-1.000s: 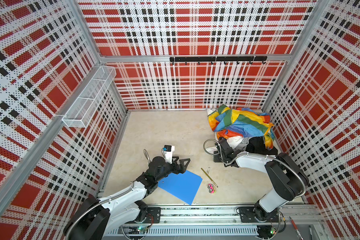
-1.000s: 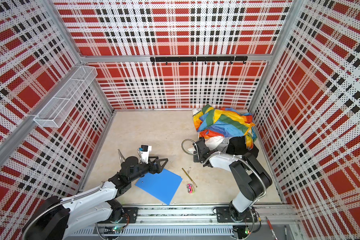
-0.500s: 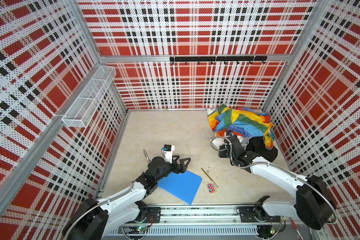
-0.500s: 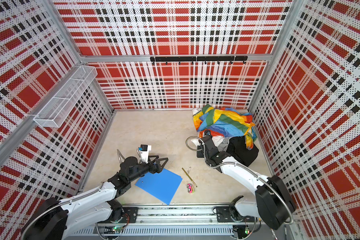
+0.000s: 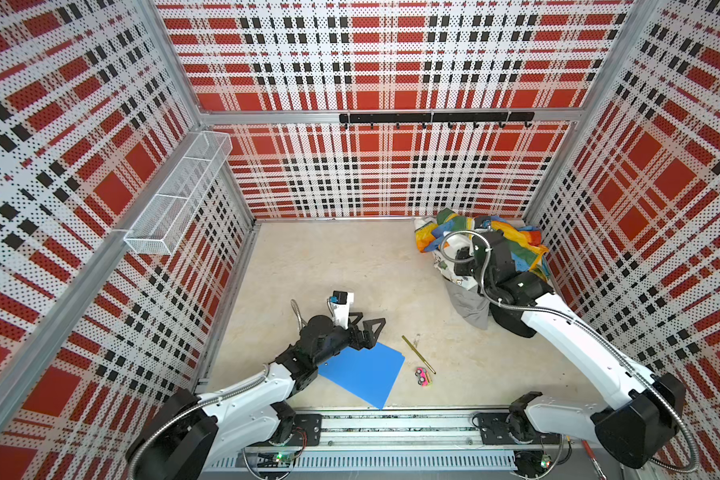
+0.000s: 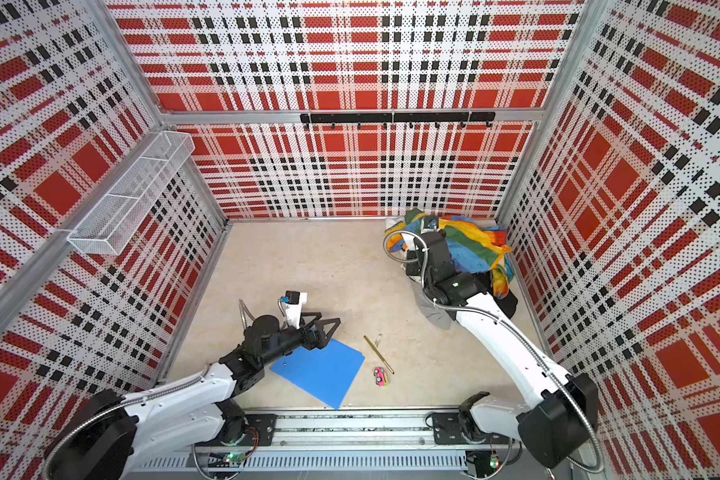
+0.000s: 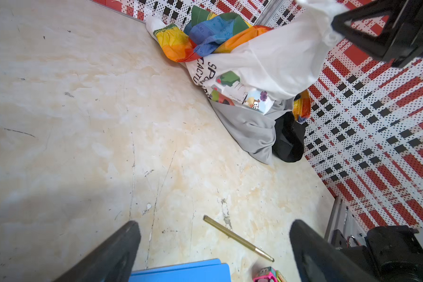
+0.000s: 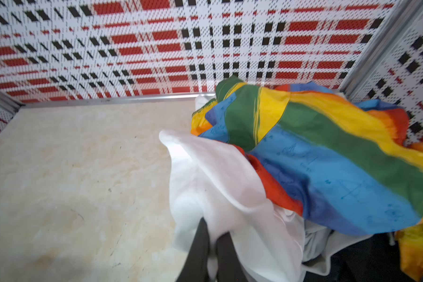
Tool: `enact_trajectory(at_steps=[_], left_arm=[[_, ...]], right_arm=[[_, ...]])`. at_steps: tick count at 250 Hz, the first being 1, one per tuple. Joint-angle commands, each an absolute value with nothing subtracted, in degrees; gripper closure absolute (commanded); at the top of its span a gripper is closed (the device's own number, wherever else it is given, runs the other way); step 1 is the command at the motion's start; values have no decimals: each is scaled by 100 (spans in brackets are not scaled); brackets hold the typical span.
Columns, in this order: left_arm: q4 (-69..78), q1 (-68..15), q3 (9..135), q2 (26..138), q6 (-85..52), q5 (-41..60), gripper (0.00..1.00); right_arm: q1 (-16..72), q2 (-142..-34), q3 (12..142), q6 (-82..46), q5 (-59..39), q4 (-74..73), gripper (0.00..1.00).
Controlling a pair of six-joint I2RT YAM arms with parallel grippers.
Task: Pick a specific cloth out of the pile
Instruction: 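Lift the white cloth upward out of the pile with the right gripper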
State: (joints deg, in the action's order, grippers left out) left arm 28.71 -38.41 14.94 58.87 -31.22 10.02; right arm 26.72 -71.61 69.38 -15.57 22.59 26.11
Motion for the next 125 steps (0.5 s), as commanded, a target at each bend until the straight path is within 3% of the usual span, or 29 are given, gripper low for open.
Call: enact_trajectory(at_steps=[1, 125], left_arm=[[3067, -3888, 1590, 5808, -3094, 907, 1], [3173, -3938, 1787, 6245, -3096, 1027, 1]], right_arm=[[2541, -7190, 7527, -1158, 2389, 2470, 100], [2241, -7802, 9088, -538, 2206, 2239, 100]])
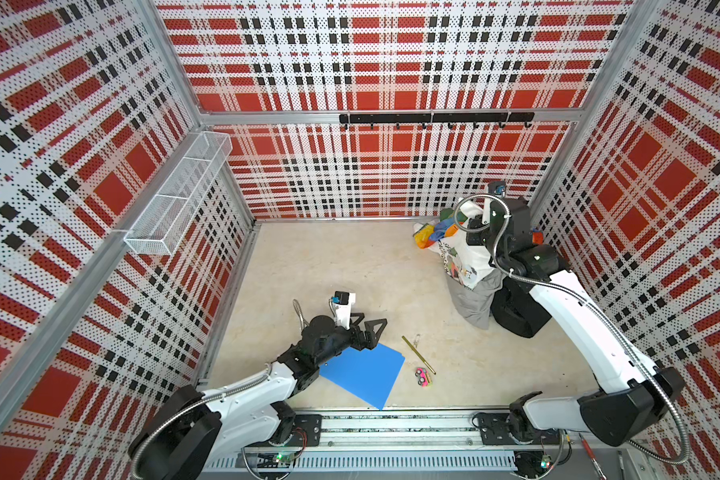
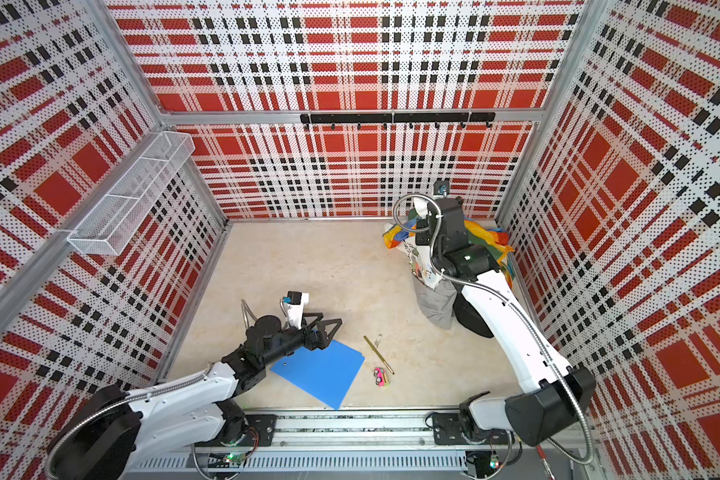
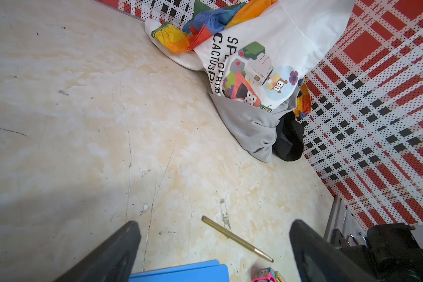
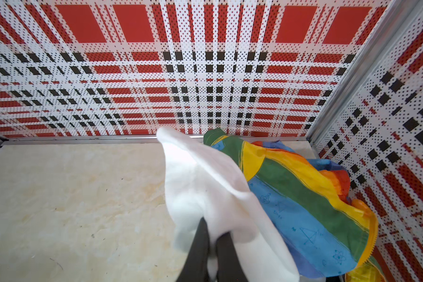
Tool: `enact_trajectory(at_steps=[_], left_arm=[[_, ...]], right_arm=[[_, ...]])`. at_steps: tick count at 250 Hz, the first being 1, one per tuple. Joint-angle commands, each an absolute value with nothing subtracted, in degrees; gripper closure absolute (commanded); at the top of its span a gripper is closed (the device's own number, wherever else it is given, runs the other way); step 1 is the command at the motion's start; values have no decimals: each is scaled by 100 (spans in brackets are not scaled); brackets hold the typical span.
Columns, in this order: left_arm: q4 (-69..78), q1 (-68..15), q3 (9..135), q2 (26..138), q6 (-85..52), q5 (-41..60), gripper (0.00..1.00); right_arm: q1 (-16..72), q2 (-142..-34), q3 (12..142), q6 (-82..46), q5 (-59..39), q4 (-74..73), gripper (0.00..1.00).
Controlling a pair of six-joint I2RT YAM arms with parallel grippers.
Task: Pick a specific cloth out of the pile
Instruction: 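Lift the white cloth upward out of the pile with the right gripper, then raise the white printed T-shirt high above the pile with the right gripper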
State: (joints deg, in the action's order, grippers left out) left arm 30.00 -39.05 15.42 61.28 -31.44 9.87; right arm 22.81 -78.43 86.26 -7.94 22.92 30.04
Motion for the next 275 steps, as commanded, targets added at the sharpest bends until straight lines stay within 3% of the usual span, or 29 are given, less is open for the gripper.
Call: enact_trajectory(at_steps=[1, 129, 275], left_arm=[[3173, -3938, 1794, 6252, -3090, 1028, 1], [3700, -3687, 1758, 6376, -3367, 1341, 1], [4237, -3427, 1437, 6179, -3748, 1593, 1]], right_arm=[[2241, -7799, 9101, -537, 2197, 2231, 100], [2096, -7748, 9713, -506, 1916, 1880, 100], [1865, -7419, 9849, -396, 1406, 483, 100]])
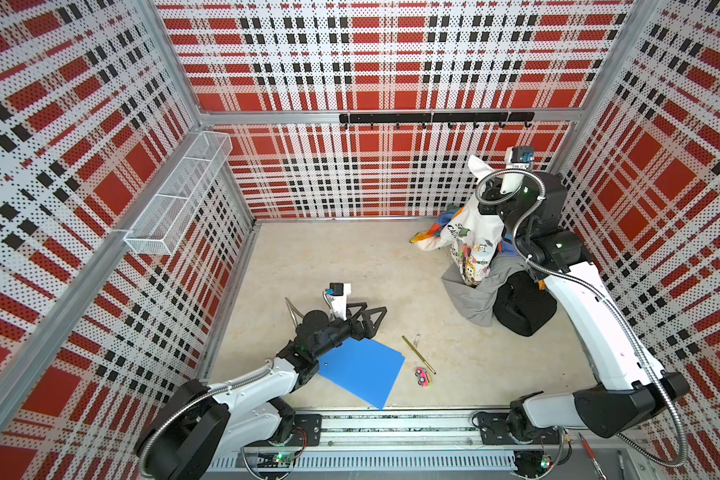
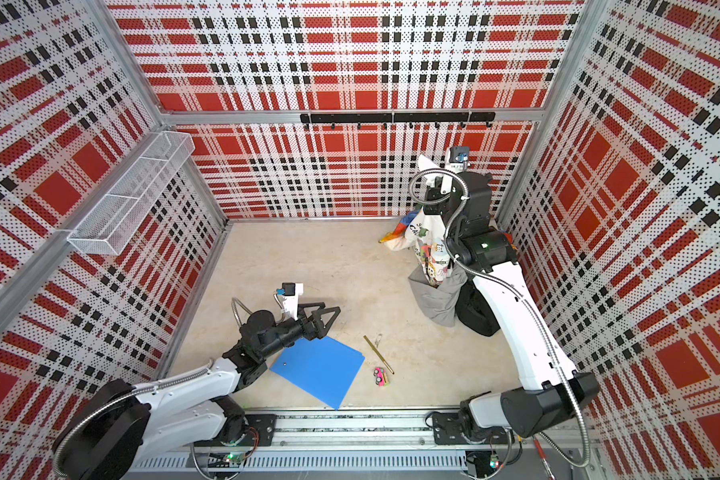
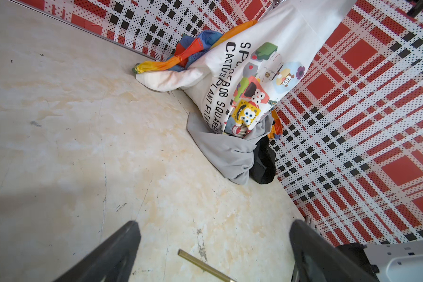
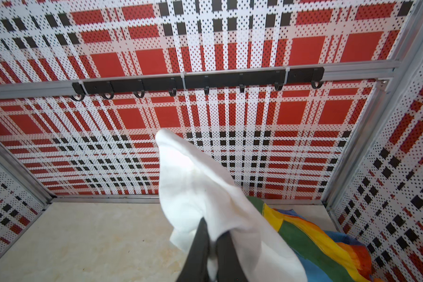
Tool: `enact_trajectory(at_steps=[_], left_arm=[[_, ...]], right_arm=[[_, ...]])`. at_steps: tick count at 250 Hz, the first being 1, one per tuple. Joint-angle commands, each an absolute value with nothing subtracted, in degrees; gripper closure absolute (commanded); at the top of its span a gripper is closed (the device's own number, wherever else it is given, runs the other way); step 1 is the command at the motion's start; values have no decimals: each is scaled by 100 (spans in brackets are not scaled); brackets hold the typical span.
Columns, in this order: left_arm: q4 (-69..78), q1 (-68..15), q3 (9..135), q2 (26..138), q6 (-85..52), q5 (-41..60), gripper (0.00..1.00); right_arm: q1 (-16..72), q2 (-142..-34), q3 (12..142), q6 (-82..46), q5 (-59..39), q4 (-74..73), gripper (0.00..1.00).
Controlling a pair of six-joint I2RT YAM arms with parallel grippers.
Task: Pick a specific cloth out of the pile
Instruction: 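Raise the white printed T-shirt high above the pile with the right gripper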
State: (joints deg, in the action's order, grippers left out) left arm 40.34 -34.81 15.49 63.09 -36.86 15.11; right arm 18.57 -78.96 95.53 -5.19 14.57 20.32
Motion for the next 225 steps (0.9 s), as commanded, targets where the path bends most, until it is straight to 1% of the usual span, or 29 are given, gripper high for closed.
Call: enact_trajectory(at_steps=[1, 25, 56, 94, 115, 138, 154, 188, 225], left_arm=[[4237, -3428, 1435, 6179, -3746, 1592, 1], [4241, -3423, 1406, 6148, -3773, 1578, 1], [4246, -3431, 1381, 6098, -3784, 1558, 1], [4224, -3426, 1340, 6030, -3787, 1538, 1], [4217, -3424, 1327, 6007, -3786, 1546, 1], [4217, -3426, 1310, 5981, -3785, 1542, 1], [4209, -3424, 1284, 5951, -3783, 1522, 1], [4191, -3410, 1239, 5915, -3788, 1477, 1], [4194, -3421, 1274, 5957, -3797, 1513, 1]], right_arm=[[1864, -7419, 9846, -396, 1336, 466, 100], [1863, -7368, 9857, -378, 1130, 223, 100], [1863, -7141, 9461, -364, 969, -358, 100], [1863, -7075, 9410, -413, 977, -475, 100], [1863, -7083, 9451, -396, 1343, -404, 100], [1856, -7228, 9800, -472, 2678, 101, 100], [1837, -7224, 9814, -321, 3083, 100, 100], [1837, -7179, 9849, -202, 3261, 26, 100], [1837, -7130, 9818, -326, 3108, -183, 100]])
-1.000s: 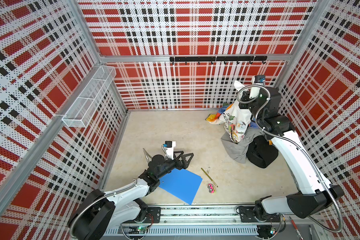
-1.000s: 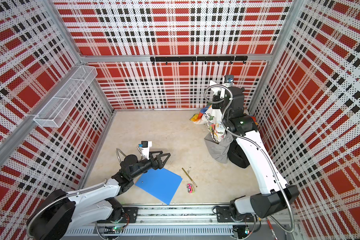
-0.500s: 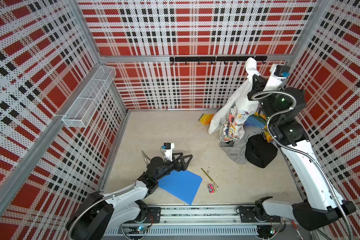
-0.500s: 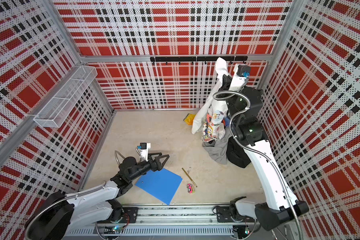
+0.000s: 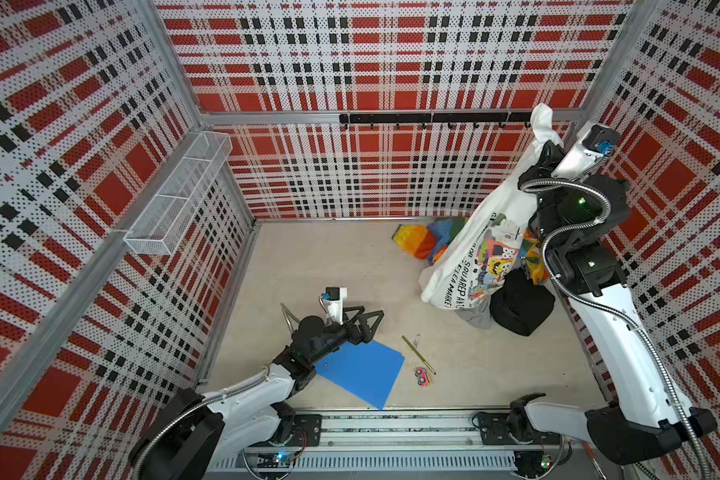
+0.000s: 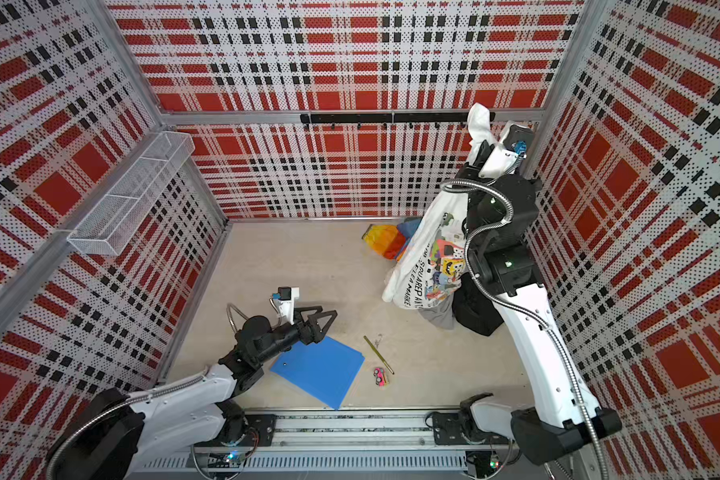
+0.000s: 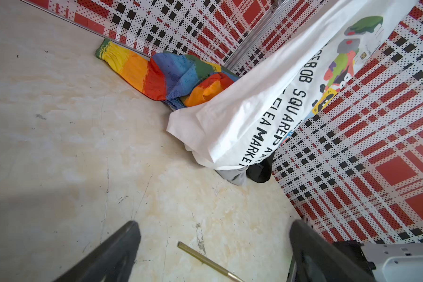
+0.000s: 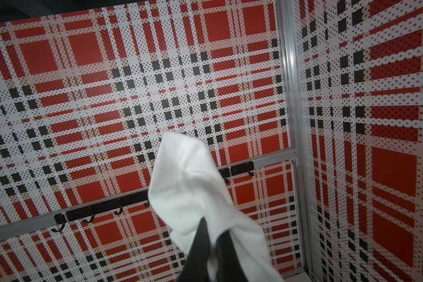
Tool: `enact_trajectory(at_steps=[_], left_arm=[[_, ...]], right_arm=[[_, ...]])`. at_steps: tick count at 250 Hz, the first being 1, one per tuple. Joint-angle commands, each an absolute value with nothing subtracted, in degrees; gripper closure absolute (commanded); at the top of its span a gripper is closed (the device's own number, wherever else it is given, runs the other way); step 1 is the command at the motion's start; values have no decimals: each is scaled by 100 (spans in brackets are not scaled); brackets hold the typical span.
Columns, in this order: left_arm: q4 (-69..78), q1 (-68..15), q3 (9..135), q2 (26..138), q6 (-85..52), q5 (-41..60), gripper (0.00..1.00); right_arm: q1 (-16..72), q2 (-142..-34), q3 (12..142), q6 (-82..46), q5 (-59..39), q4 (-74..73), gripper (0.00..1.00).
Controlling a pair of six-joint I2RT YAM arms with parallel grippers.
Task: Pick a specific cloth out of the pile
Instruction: 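Raise the white printed T-shirt high above the pile with the right gripper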
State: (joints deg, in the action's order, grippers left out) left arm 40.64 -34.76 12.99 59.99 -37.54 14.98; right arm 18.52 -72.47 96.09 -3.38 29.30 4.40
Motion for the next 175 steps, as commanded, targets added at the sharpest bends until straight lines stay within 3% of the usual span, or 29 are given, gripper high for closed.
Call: enact_trajectory(at_steps=[1, 175], left_arm=[[4193, -3424, 1279, 5958, -3792, 1512, 1], [3787, -3288, 1310, 5303, -3784, 1417, 1]], right_arm=[[1837, -7129, 9818, -334, 3101, -197, 100], [1842, -7604, 10563, -1144, 916, -3005, 100]])
